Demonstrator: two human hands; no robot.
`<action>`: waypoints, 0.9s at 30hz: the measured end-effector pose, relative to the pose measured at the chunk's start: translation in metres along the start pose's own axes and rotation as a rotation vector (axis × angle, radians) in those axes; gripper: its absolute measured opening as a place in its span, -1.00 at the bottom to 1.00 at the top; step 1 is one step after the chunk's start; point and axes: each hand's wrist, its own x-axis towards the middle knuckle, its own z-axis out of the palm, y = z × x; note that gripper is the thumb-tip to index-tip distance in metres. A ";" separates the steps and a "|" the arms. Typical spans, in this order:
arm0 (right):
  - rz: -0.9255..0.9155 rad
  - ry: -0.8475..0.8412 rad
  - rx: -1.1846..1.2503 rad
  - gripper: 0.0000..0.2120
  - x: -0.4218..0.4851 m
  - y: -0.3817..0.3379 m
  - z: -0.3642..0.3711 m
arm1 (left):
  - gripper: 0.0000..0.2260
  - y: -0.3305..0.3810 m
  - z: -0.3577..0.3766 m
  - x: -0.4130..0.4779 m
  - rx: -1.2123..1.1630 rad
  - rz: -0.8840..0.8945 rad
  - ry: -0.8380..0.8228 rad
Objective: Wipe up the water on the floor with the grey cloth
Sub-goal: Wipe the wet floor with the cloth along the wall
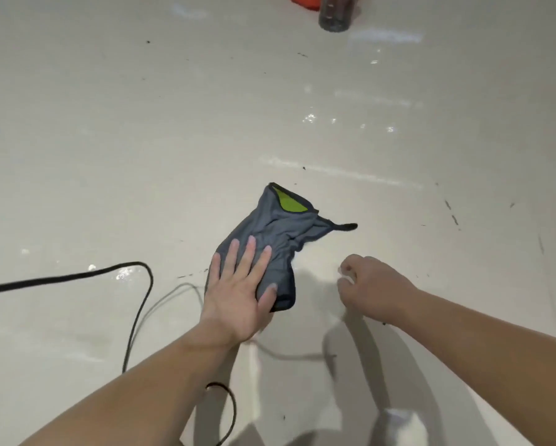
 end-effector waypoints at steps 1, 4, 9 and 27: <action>-0.041 -0.043 -0.028 -0.72 0.004 -0.016 0.000 | -0.36 -0.020 0.000 -0.017 -0.020 -0.119 -0.004; -0.142 -0.167 -0.127 -0.78 0.006 -0.061 0.010 | -0.33 -0.056 0.001 -0.080 -0.113 -0.503 -0.042; -0.313 -0.308 -0.184 -0.56 -0.008 -0.116 0.055 | -0.29 -0.064 -0.026 -0.126 -0.274 -0.674 -0.255; -0.377 -0.240 -0.279 -0.43 -0.075 -0.138 0.074 | -0.45 -0.072 -0.094 -0.132 -0.261 -0.621 -0.282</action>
